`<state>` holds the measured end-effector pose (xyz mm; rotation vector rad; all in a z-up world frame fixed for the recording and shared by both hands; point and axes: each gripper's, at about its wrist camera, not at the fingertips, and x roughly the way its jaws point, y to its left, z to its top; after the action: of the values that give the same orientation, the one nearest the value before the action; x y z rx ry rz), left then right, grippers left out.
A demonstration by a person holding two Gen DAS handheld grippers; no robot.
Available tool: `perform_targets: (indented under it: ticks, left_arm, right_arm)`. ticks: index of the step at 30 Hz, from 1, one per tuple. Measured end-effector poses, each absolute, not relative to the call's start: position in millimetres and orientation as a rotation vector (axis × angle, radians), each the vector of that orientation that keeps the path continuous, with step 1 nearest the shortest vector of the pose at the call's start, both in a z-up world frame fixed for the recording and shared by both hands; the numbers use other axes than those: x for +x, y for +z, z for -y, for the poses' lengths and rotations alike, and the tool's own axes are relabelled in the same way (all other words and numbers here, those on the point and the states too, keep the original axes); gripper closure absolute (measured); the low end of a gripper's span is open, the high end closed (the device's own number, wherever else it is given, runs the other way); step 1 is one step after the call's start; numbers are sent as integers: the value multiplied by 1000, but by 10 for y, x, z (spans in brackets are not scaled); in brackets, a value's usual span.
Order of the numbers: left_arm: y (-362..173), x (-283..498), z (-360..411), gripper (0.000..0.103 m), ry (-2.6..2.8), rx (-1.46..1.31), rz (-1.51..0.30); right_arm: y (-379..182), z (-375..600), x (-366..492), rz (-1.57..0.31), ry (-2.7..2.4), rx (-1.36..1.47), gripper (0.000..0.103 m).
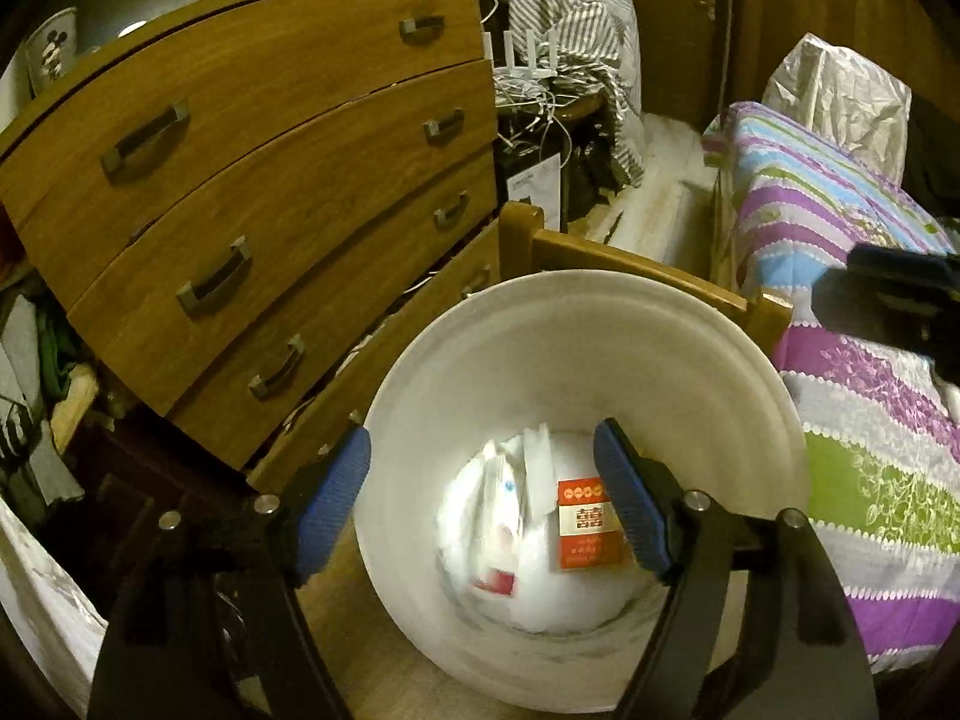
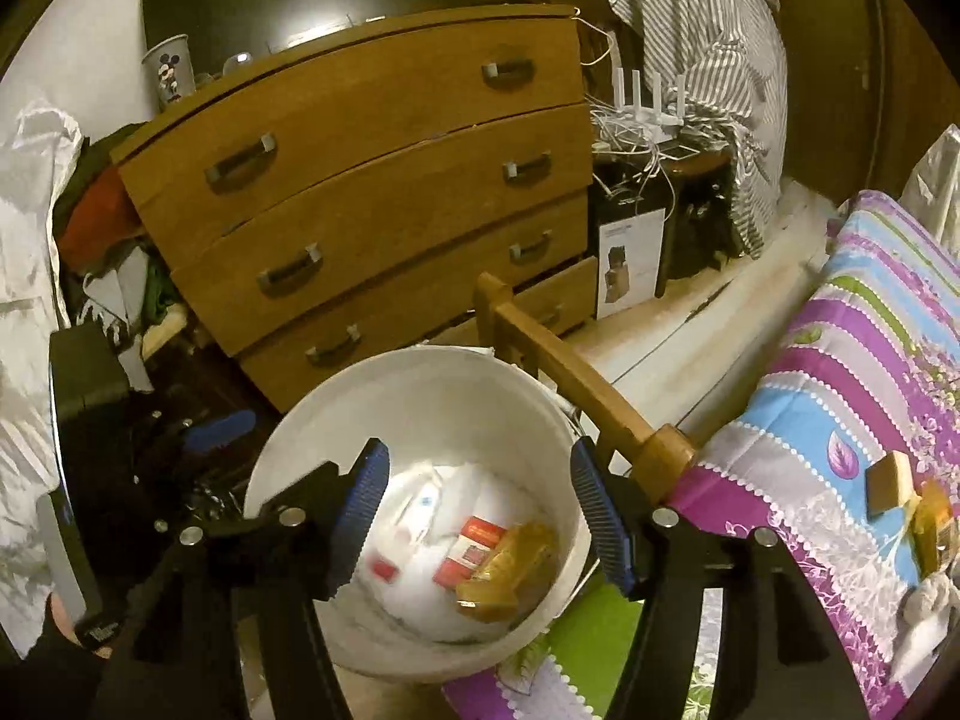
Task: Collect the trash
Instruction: 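Carry both items over the white bucket and open both tools to drop them, then move both tools back to the bedspread toward the remaining trash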
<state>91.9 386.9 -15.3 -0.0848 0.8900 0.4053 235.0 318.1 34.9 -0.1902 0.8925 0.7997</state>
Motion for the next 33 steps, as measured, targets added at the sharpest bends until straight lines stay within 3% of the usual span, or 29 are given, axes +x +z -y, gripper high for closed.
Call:
perform_targets:
  ticks: [9,15,23,33]
  left_arm:
    - [-98,858,-3898,26,423,-123,-888]
    - [-32,829,-3742,24,433,-136,-858]
    - [188,748,-3268,14,477,-135,-743]
    - [319,817,-2392,7,363,-125,-645]
  right_arm:
    - [342,-3050,2286,-870,778,-188,39]
    - [445,-2775,2147,-754,692,-172,39]
    - [640,-2062,1731,-409,467,-175,24]
    - [430,-661,1369,-218,171,-185,14]
